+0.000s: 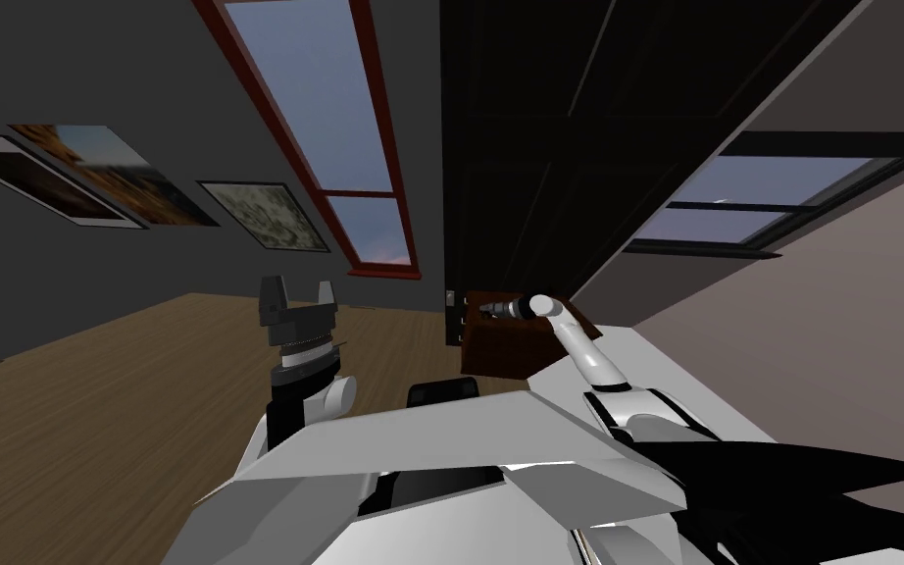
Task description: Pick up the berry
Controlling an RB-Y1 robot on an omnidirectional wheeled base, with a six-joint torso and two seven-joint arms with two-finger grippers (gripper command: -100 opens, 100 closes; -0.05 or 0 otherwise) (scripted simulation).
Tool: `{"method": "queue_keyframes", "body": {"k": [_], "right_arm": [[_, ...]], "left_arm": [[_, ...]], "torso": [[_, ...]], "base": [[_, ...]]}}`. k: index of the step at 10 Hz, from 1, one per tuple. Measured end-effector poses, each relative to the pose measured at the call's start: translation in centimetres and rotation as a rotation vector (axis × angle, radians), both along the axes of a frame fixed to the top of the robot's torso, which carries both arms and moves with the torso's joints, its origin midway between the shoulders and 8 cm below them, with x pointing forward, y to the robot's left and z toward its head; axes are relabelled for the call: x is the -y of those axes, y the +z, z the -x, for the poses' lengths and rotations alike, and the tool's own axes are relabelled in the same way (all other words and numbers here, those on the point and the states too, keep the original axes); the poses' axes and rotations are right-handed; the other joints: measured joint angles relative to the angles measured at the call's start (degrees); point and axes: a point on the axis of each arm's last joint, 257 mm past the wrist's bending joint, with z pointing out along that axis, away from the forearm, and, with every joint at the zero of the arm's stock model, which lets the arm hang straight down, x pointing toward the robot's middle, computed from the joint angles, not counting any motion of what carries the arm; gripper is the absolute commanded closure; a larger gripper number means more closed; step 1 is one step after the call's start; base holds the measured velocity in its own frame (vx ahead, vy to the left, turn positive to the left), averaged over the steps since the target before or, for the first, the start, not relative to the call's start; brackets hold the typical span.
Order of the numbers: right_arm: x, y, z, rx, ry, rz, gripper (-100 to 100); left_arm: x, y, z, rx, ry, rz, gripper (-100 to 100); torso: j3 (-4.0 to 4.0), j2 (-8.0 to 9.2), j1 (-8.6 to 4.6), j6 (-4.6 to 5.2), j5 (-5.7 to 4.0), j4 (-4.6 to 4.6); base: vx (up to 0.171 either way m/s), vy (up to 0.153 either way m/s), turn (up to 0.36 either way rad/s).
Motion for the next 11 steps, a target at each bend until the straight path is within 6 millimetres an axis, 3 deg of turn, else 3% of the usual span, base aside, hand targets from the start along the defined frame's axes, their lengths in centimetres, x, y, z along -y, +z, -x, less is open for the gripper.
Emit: {"method": "queue_keyframes", "body": {"k": [4, 5, 6, 11], "right_arm": [[0.0, 0.0, 0.0, -0.001, -0.001, -0.001, 100], [0.0, 0.0, 0.0, -0.002, -0.001, -0.001, 0], [0.0, 0.0, 0.0, -0.002, -0.001, -0.001, 100], [-3.2, 0.4, 2.5, -0.007, 0.064, 0.003, 100]], "left_arm": [[0.0, 0.0, 0.0, 0.000, 0.000, 0.000, 0], [0.0, 0.0, 0.0, 0.000, 0.000, 0.000, 0], [0.0, 0.0, 0.0, 0.000, 0.000, 0.000, 0], [0.0, 0.0, 0.0, 0.000, 0.000, 0.000, 0]], "torso": [[-0.09, -0.16, -0.04, -0.02, 0.01, -0.02], [-0.09, -0.16, -0.04, -0.02, 0.01, -0.02], [-0.09, -0.16, -0.04, -0.02, 0.01, -0.02], [-0.24, -0.44, -0.15, 0.00, 0.01, -0.07]], "base": [[0.000, 0.000, 0.000], [0.000, 0.000, 0.000], [0.044, -0.023, -0.167], [0.093, -0.034, -0.142]]}}
